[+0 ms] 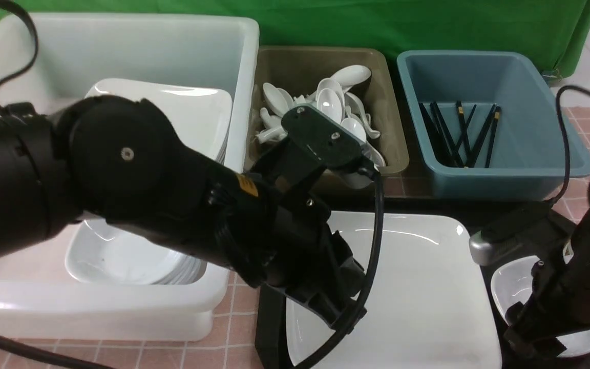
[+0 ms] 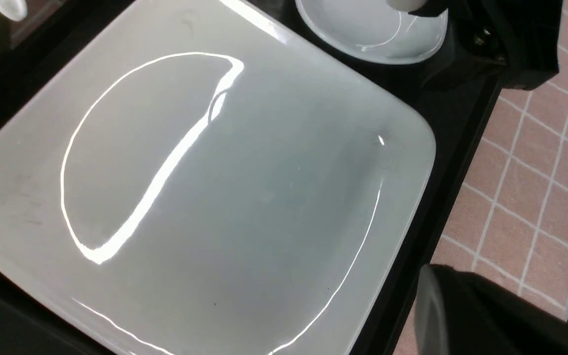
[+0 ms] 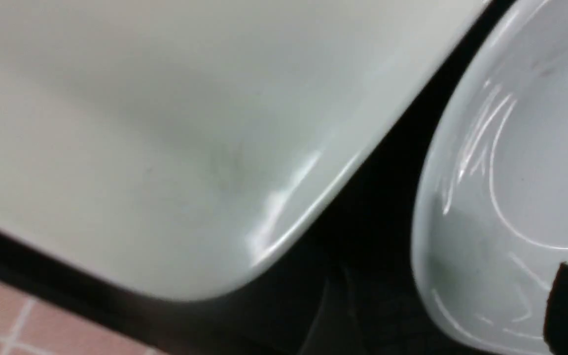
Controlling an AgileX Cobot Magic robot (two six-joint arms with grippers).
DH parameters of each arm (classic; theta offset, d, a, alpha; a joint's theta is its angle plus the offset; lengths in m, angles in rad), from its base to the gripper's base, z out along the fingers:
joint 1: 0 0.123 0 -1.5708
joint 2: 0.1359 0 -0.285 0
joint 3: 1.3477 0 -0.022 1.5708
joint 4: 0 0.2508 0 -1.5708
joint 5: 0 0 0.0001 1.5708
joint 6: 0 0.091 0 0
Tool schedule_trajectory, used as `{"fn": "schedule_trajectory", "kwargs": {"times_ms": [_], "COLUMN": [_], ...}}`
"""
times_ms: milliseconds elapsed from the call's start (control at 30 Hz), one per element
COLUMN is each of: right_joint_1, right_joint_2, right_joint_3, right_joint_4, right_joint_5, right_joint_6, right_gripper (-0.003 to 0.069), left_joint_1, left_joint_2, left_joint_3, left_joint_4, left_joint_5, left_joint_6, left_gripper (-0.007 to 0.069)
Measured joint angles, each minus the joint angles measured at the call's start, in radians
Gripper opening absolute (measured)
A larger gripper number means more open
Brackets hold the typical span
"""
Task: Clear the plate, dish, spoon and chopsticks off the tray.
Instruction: Use the right arm to grab a small plate from the dinner plate
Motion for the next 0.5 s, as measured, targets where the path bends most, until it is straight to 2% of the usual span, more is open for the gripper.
{"fn": "schedule_trajectory", "kwargs": {"times_ms": [333, 400, 500], "right_joint_1": [0.0, 0.0, 0.003], "right_joint_2": [0.135, 0.135, 0.134], "right_joint_3": [0.0, 0.0, -0.009], "right_joint_4": [-0.061, -0.065, -0.069], "right_joint_5": [-0.09, -0.093, -0.088], "right_joint_6": [0.061, 0.067, 0.063], "right_gripper": [0.0563, 0.05, 0.0304], "left_joint_1": [0.0, 0.0, 0.0], "left_joint_2": [0.014, 0.014, 0.014], "left_joint_3": [0.001, 0.001, 0.001], "left_joint_4": [0.0, 0.014, 0.042], "left_joint_5": [-0.018, -0.018, -0.021], "left_joint_6": [0.002, -0.001, -0.018], "left_gripper": [-0.0002, -0.0002, -0.0002]}}
